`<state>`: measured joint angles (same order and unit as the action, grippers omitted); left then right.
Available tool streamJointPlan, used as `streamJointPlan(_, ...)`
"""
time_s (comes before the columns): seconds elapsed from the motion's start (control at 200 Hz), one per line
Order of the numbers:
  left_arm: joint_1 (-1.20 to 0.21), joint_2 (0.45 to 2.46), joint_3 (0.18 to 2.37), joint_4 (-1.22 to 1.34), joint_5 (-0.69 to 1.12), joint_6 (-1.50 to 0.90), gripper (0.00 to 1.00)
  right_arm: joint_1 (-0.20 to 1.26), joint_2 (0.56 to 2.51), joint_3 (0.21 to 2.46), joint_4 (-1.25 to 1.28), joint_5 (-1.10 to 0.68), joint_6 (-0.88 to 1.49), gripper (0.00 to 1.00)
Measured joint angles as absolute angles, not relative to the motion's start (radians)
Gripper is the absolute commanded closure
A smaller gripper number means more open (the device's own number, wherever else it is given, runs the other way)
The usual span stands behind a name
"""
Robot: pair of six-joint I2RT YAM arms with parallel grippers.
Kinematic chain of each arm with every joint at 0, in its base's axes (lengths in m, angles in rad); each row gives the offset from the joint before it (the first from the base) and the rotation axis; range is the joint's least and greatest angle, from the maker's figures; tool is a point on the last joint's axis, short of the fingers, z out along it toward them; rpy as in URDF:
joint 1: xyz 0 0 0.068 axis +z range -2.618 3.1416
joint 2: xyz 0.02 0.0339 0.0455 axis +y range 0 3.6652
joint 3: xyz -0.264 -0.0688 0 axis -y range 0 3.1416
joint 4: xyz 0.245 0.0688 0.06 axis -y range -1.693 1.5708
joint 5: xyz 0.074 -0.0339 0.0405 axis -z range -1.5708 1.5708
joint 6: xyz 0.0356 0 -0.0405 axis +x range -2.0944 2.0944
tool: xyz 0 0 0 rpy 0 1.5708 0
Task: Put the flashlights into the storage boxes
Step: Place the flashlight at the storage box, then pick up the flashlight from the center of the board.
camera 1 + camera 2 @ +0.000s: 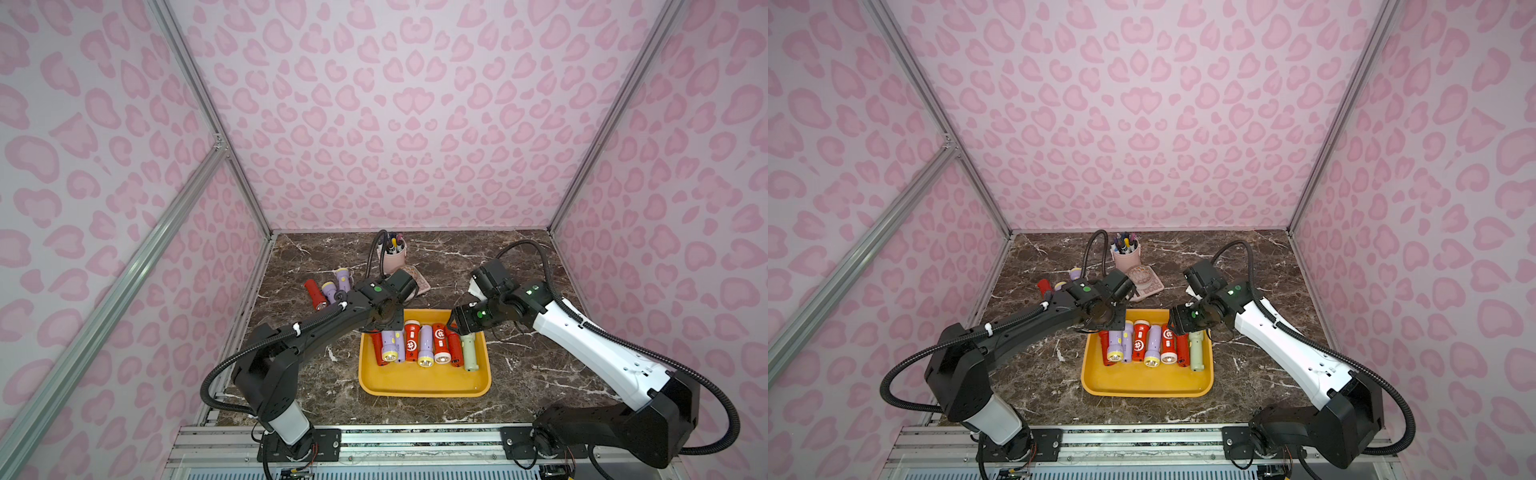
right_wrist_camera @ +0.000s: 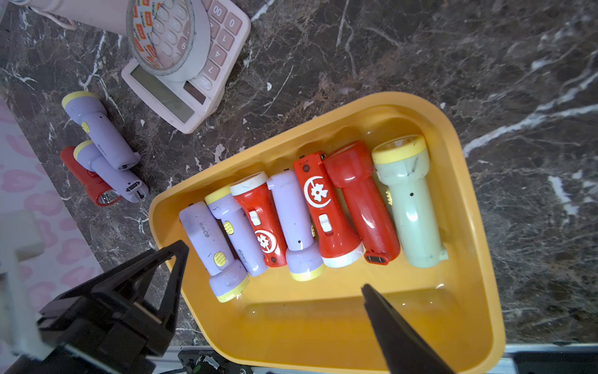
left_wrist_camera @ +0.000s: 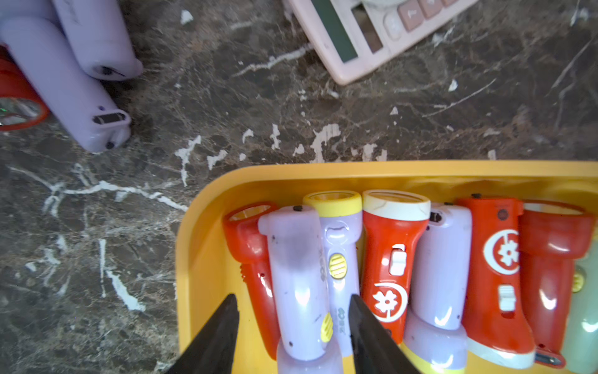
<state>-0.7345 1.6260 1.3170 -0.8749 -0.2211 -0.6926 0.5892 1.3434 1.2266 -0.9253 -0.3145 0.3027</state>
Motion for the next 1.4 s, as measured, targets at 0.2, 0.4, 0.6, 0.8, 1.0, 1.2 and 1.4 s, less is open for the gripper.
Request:
streamJointPlan(0.2, -0.55, 1.544, 1.326, -0.896, -0.231, -0.624, 0.39, 0.589, 1.404, 1.301, -0.923, -0.319, 0.302, 0.35)
streamJointPlan(0.4, -0.362, 1.561, 1.301, -0.876, -0.2, -0.549, 0.4, 0.623, 1.501, 1.389, -0.889, -0.333, 0.313, 0.35)
streamJointPlan(0.6, -0.258, 1.641, 1.284, -0.814, -0.16, -0.492, 0.41, 0.691, 1.637, 1.517, -0.859, -0.331, 0.335, 0.35)
streamJointPlan(0.8, -0.202, 1.721, 1.284, -0.752, -0.123, -0.451, 0.41, 0.737, 1.778, 1.681, -0.858, -0.329, 0.336, 0.35)
streamJointPlan(1.0, -0.154, 1.794, 1.285, -0.707, -0.088, -0.444, 0.42, 0.768, 1.917, 1.856, -0.88, -0.331, 0.326, 0.36)
streamJointPlan(1.2, -0.135, 1.853, 1.305, -0.686, -0.052, -0.434, 0.42, 0.765, 2.006, 1.985, -0.937, -0.334, 0.301, 0.36)
streamJointPlan(1.4, -0.131, 1.895, 1.326, -0.675, -0.031, -0.426, 0.43, 0.755, 2.055, 2.054, -0.992, -0.334, 0.29, 0.36)
